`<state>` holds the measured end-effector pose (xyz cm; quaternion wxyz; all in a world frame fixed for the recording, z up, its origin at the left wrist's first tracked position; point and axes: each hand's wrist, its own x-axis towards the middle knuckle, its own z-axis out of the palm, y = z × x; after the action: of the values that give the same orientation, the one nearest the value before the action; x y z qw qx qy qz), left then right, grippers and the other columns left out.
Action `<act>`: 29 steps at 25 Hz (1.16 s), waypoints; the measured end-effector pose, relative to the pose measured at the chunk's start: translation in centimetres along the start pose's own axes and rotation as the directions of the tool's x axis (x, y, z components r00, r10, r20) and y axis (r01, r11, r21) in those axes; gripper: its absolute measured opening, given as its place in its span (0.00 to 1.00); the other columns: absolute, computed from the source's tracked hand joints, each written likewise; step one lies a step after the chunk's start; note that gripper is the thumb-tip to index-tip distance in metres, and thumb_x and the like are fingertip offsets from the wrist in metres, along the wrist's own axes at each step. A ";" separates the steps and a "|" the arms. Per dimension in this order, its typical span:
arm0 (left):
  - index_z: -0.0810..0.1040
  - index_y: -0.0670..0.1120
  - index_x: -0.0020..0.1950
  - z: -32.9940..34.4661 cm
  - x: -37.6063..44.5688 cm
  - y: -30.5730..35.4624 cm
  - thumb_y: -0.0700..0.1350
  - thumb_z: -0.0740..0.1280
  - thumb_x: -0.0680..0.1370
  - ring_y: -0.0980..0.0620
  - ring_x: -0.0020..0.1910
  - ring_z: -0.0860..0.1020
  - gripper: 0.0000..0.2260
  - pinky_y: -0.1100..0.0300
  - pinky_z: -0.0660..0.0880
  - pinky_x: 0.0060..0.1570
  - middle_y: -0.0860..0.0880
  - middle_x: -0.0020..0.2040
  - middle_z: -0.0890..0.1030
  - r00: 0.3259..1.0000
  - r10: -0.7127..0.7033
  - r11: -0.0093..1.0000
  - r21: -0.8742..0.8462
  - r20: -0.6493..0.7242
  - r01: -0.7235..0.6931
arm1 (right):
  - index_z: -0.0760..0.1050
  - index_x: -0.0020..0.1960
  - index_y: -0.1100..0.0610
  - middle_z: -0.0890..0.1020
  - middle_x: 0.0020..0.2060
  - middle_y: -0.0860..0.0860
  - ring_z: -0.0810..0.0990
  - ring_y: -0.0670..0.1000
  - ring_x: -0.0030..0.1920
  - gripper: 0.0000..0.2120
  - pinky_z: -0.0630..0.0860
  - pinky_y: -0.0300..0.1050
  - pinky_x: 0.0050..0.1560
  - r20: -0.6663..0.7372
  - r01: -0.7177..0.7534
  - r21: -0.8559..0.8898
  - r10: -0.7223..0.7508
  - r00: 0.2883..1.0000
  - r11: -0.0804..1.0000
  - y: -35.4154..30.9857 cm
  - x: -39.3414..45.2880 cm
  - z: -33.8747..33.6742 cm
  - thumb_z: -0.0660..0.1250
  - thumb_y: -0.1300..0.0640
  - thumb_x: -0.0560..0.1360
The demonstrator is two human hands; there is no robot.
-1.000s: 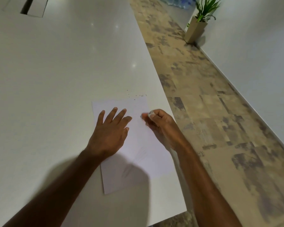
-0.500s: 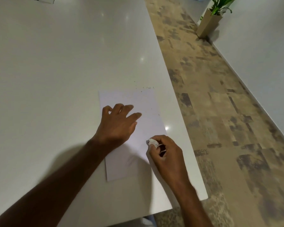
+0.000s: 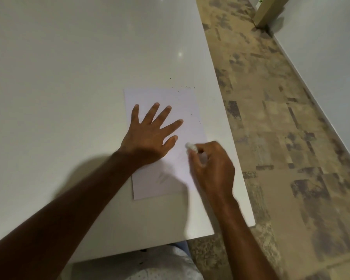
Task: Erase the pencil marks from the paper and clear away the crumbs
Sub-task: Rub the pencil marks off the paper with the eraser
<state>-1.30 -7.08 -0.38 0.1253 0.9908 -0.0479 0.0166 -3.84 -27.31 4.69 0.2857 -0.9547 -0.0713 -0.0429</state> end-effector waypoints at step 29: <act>0.51 0.65 0.81 0.7 -0.2 0.0 0.63 0.45 0.84 0.45 0.83 0.47 0.24 0.32 0.41 0.76 0.51 0.84 0.49 0.995 0.034 0.999 0.039 -0.097 -0.030 | 0.79 0.48 0.49 0.79 0.43 0.45 0.77 0.46 0.40 0.08 0.72 0.38 0.39 0.041 0.138 -0.089 -0.135 0.990 0.986 -1.1 0.0 1.6 0.69 0.46 0.82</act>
<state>-1.50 -7.22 -1.12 0.1087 0.9901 -0.0573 0.0682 -3.97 -25.50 3.94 0.2369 -0.9602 -0.1394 -0.0488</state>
